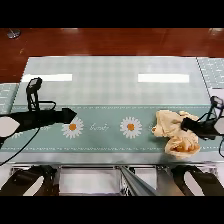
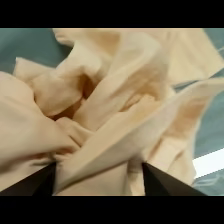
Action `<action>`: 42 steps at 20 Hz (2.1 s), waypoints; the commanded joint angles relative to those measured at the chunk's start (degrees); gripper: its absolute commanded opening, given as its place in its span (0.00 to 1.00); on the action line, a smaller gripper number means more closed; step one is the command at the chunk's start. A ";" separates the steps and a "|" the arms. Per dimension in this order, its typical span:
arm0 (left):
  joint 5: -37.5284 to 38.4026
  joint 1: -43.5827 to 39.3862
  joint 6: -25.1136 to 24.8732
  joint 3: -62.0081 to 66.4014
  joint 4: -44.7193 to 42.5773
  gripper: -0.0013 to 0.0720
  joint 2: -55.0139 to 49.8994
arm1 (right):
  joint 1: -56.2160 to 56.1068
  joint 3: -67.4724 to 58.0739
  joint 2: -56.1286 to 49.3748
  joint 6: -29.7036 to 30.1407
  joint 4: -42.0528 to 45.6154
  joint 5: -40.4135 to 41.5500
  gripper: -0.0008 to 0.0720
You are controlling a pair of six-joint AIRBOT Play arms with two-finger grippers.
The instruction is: Fold the shirts.
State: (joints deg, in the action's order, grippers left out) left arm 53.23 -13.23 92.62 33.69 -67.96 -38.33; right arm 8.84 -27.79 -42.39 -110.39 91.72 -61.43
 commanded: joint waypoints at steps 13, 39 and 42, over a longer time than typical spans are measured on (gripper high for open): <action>15.67 13.97 -12.63 12.76 3.43 0.97 0.55 | 0.33 -40.41 1.75 20.00 -19.23 -5.49 0.05; 7.80 16.79 -11.82 6.27 6.25 0.97 7.89 | -59.08 -44.59 -42.03 9.09 -22.95 12.92 0.06; 7.85 16.79 -11.85 6.27 6.27 0.97 7.63 | -56.52 -44.98 -45.77 8.59 -29.66 12.72 0.87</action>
State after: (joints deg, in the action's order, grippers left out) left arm 61.01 3.51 80.75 39.99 -61.63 -30.46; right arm -47.44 -72.77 -82.94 -100.71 67.02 -50.50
